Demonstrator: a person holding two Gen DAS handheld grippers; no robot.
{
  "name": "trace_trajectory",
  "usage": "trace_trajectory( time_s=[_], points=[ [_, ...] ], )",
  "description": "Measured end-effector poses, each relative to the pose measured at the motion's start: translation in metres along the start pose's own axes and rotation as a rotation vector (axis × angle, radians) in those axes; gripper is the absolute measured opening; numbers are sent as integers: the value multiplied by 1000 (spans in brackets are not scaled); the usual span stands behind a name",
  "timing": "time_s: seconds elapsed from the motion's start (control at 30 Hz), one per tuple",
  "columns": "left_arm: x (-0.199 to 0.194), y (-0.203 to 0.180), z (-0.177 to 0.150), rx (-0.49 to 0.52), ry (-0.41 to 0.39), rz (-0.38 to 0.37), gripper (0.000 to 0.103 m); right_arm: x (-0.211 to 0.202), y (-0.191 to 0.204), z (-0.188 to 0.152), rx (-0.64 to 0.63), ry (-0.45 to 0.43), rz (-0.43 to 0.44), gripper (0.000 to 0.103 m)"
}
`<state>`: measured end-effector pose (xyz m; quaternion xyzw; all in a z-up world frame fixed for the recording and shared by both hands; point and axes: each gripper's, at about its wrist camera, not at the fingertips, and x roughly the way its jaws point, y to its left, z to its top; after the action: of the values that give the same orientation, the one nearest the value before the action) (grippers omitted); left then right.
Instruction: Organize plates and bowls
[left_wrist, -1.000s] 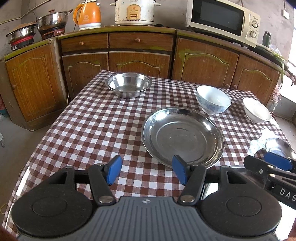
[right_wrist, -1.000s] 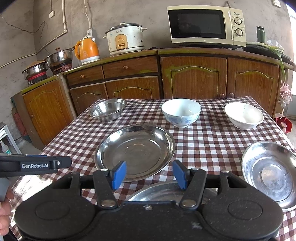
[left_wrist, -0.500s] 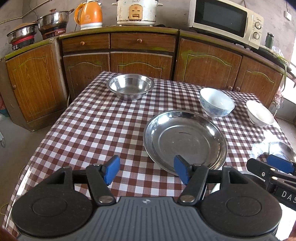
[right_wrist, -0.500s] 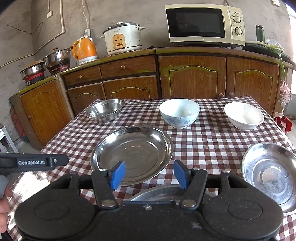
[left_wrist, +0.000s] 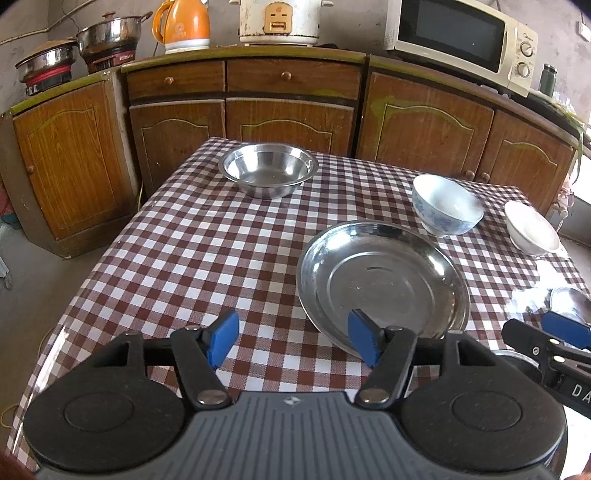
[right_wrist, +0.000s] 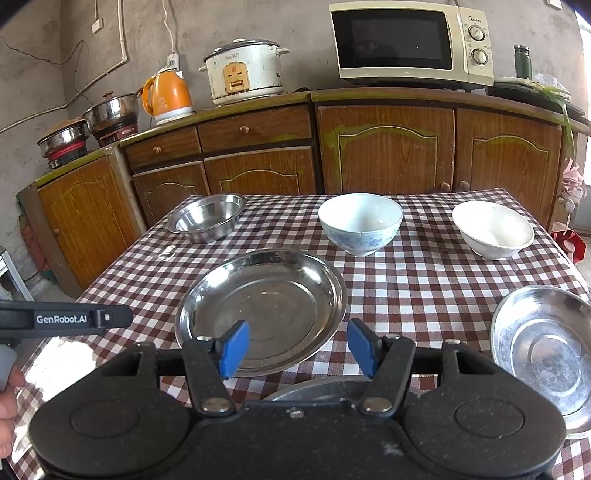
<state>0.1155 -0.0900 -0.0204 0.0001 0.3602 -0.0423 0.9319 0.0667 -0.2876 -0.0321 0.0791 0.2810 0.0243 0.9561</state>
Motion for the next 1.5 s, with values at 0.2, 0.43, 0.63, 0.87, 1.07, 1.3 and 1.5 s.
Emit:
trace_trajectory(
  time_s=[0.2,0.43,0.63,0.87,1.07,1.3,1.5],
  points=[
    [7,1,2,2,9,7,67,7,-3,3,4,4,-6,72],
    [13,0,4,5,14,12,67,16,-5,5,7,8,-8,72],
    [22,2,7,9,24,16,68,27,-9,7,13,18,-11,74],
    [34,3,10,9,33,24,68,40,-12,8,20,32,-16,74],
    [43,3,12,15,38,28,68,50,-15,9,19,40,-20,75],
    [53,4,13,20,46,37,68,62,-18,8,24,56,-26,75],
    [59,5,14,18,50,40,68,71,-22,10,25,68,-31,75]
  ],
)
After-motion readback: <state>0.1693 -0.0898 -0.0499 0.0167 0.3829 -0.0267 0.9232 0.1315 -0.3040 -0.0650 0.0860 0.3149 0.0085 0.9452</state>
